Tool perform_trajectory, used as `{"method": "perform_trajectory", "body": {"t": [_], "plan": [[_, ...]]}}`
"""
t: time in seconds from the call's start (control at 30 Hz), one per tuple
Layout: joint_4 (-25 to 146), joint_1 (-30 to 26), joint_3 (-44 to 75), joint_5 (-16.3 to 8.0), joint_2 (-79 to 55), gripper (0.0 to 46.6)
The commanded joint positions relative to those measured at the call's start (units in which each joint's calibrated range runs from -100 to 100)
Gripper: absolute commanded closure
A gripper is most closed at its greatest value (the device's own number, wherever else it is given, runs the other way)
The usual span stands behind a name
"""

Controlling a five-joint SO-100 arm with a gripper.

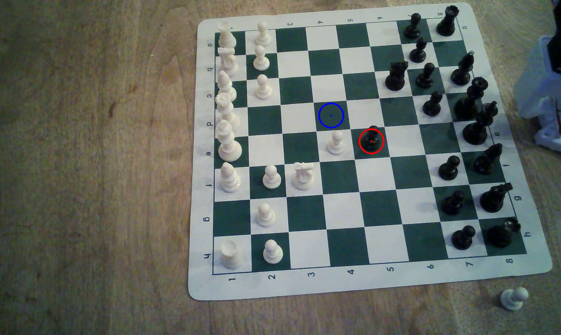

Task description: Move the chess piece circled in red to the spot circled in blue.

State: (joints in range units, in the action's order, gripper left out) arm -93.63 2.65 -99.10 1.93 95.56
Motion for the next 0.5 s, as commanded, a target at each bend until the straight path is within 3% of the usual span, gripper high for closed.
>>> {"method": "perform_trajectory", "body": {"t": [0.0, 0.2, 0.3, 0.47], "plan": [[15.2, -0.8, -0.9, -0.2, 0.2, 46.0], [44.6, -2.5, -0.9, 0.0, 0.2, 46.4], [58.6, -4.6, -0.8, 0.3, 0.2, 42.9], [82.0, -5.1, 0.3, 0.4, 0.1, 43.2]]}}
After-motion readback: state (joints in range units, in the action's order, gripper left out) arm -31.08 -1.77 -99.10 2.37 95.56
